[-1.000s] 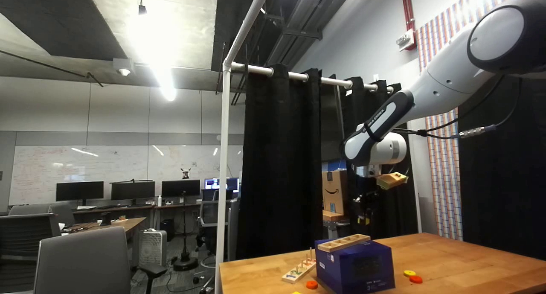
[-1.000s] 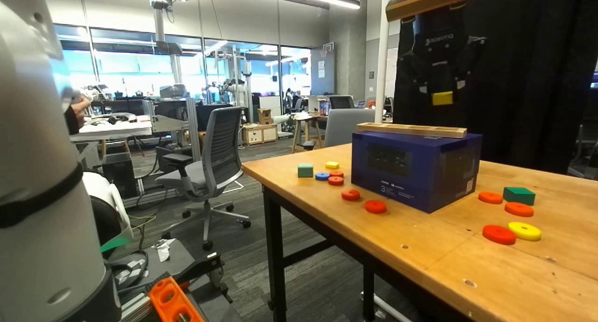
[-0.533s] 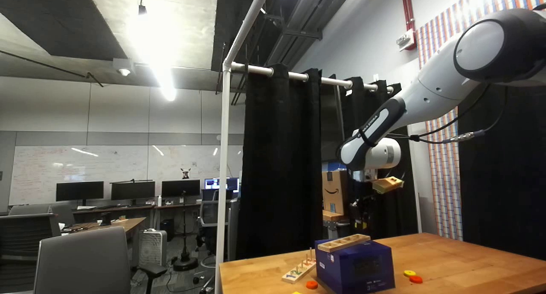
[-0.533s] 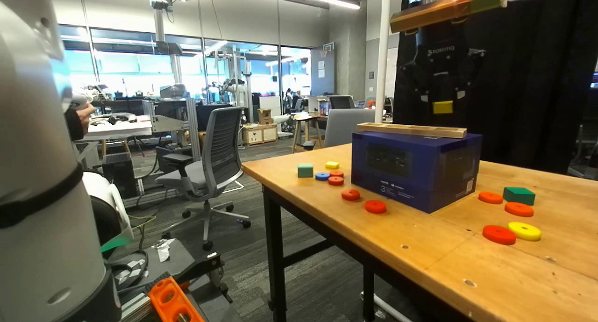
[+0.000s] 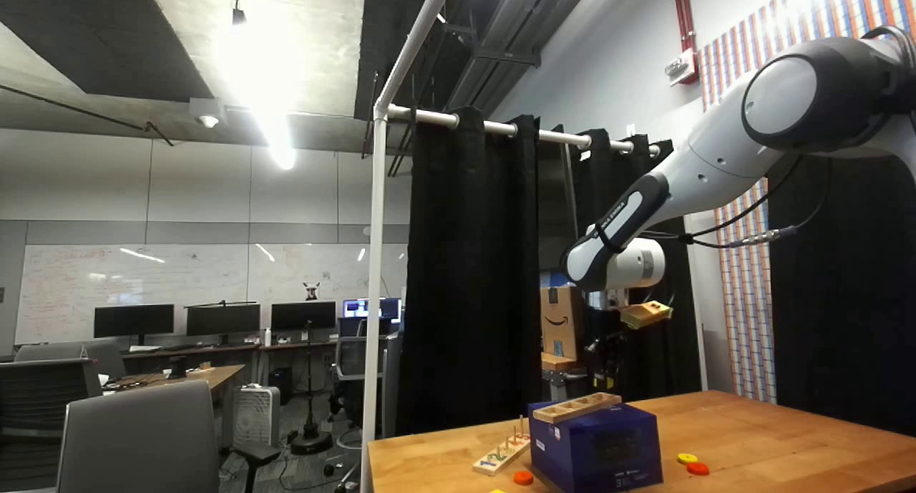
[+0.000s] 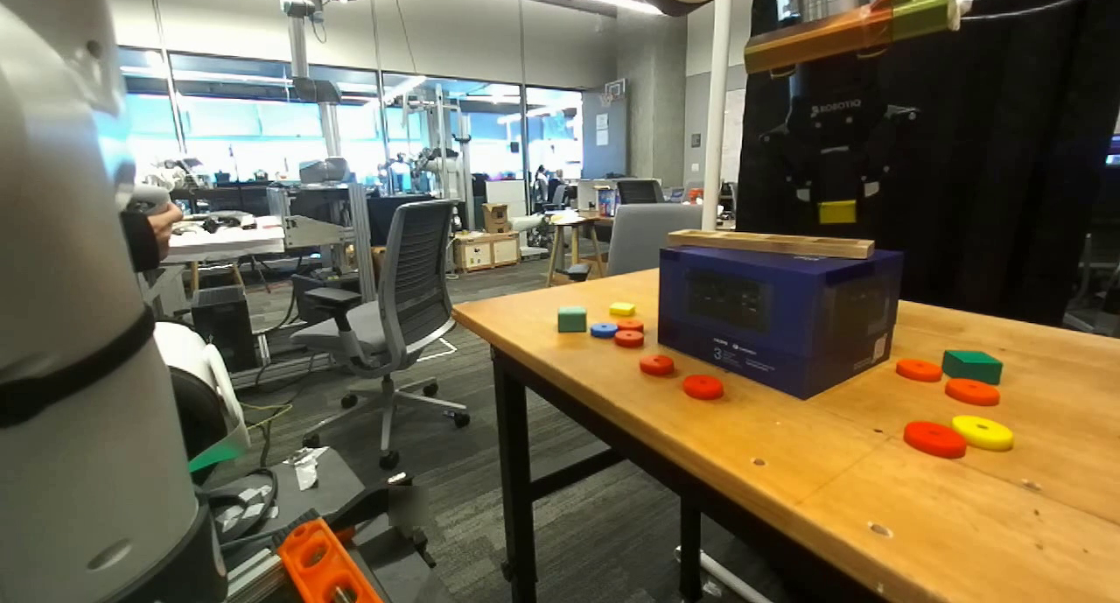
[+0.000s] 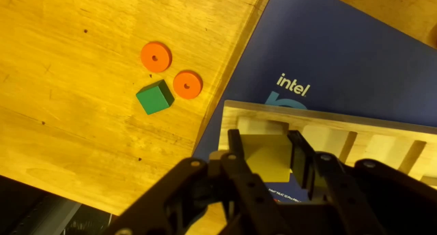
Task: Place the yellow block on the right on the wooden board on top of the blue box
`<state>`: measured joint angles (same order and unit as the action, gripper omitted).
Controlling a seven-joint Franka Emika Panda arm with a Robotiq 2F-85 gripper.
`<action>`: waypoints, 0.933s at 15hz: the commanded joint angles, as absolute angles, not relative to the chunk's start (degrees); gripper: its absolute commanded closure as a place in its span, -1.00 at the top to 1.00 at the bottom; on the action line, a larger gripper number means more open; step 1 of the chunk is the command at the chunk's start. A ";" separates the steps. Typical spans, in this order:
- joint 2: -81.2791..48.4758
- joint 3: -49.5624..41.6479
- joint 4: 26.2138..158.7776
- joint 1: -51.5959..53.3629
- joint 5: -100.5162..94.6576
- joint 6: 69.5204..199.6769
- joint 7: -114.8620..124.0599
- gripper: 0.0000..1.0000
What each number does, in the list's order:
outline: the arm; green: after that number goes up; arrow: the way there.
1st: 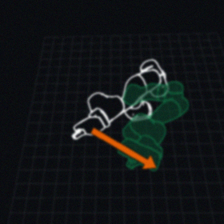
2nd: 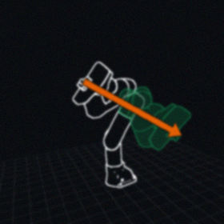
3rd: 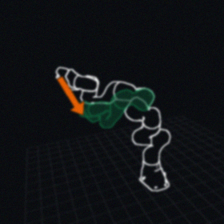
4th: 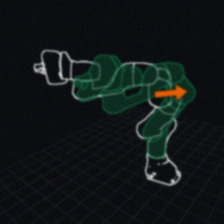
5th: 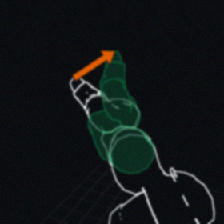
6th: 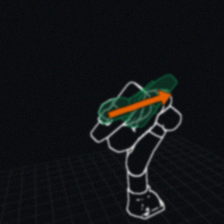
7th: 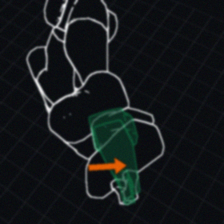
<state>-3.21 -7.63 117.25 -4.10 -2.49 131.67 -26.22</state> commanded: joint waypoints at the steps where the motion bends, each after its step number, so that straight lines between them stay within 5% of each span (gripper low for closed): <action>1: -5.28 -6.54 113.88 -5.20 -0.98 129.65 -27.52 -0.72; 12: -7.41 -6.00 112.26 -5.89 -1.13 128.83 -27.20 -0.71; 13: -7.50 -5.94 112.11 -5.93 -1.04 128.62 -27.16 -0.60; 14: -7.62 -5.92 111.88 -5.93 -1.19 128.31 -26.91 0.24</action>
<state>-6.54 -6.98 114.60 -4.87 -2.48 130.30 -26.23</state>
